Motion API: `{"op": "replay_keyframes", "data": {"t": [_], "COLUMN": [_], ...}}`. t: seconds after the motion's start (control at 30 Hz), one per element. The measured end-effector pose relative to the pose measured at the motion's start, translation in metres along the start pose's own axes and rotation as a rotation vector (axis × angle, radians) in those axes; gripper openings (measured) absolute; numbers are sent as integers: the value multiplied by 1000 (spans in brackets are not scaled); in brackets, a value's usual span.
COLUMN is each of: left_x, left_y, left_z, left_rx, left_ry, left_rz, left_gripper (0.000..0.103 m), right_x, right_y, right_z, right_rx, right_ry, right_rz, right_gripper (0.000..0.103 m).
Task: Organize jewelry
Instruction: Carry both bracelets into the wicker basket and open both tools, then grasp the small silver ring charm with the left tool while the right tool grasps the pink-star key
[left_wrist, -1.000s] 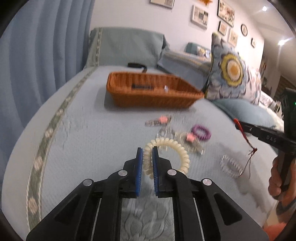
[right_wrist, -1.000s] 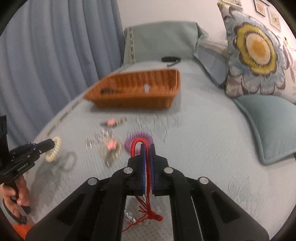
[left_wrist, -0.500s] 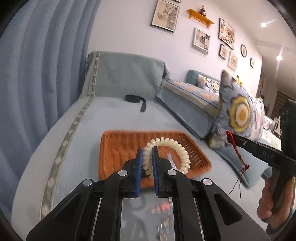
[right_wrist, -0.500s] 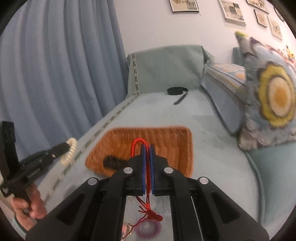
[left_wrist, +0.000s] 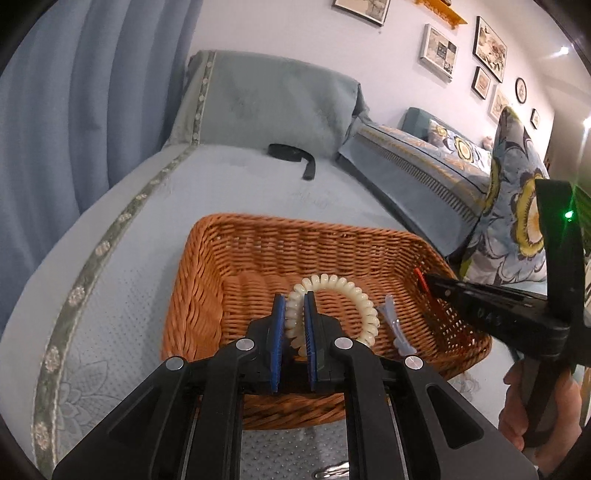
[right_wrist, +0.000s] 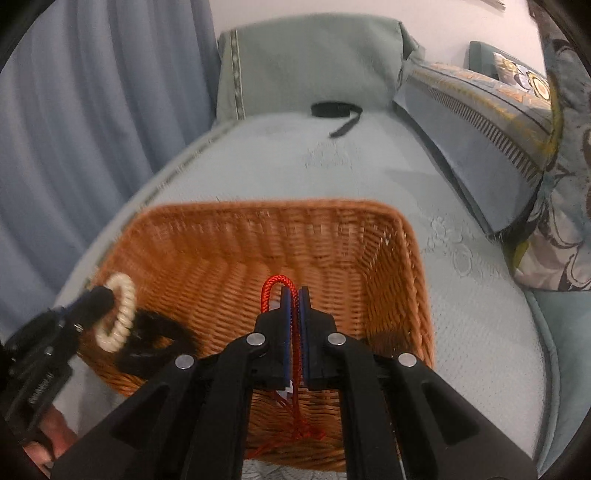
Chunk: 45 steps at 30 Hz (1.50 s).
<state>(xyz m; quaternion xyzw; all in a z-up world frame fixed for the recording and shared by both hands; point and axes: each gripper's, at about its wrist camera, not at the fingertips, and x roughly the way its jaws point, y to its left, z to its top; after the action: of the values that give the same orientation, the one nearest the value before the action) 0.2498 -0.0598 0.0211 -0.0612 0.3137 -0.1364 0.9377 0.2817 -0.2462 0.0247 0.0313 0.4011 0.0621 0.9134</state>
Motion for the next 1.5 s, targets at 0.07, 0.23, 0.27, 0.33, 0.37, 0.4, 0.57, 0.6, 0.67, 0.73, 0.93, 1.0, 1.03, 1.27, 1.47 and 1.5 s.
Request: {"op": "replay_keyframes", "data": {"t": [0.07,0.23,0.27,0.33,0.37,0.4,0.57,0.6,0.67,0.73,0.93,1.0,1.03,1.27,1.47,1.5], "left_x": [1,-23,-30,-46,-55,-64,-105,-110,-120,-127,-127,-124,-120,-104,-95,-95], "left_y": [2,4,3,1,0,0,-5,-6,-7,-7,-4,-4,-4,-7,-10,-10], "left_z": [0,0,0,-4,-7,-10,-37,-42,-55,-67,-102,-112,-116,-139,-146,-146], "left_rx": [-3,-9,-4,4,8,13,60,66,75,76,69,68,73,99,118,118], "left_ry": [5,-33,-39,-54,-62,-69,-70,-64,-53,-42,24,52,71,158,198,201], "left_rz": [3,-24,-31,-48,-63,-75,-106,-107,-114,-120,-139,-145,-142,-138,-126,-126], "left_gripper": [12,38,38,39,42,44,44,44,44,44,44,44,44,44,40,40], "right_x": [4,-5,-10,-26,-35,-45,-93,-100,-116,-127,-142,-141,-139,-124,-120,-116], "right_y": [-1,-9,-9,-10,-11,-12,-13,-11,-8,-4,13,18,22,30,49,52], "right_z": [-2,-1,-1,-6,-10,-15,-53,-60,-79,-98,-153,-166,-174,-202,-208,-210], "right_rx": [-5,9,3,-9,-7,-5,3,3,6,8,-1,-16,-23,-15,-97,-112], "right_ry": [11,26,15,-4,-13,-23,-68,-75,-92,-97,-97,-92,-85,-45,-35,-24], "right_rz": [-17,2,-1,9,22,38,120,126,146,173,205,206,198,189,148,140], "right_gripper": [4,20,22,25,26,27,38,45,47,47,47,47,47,46,33,30]}}
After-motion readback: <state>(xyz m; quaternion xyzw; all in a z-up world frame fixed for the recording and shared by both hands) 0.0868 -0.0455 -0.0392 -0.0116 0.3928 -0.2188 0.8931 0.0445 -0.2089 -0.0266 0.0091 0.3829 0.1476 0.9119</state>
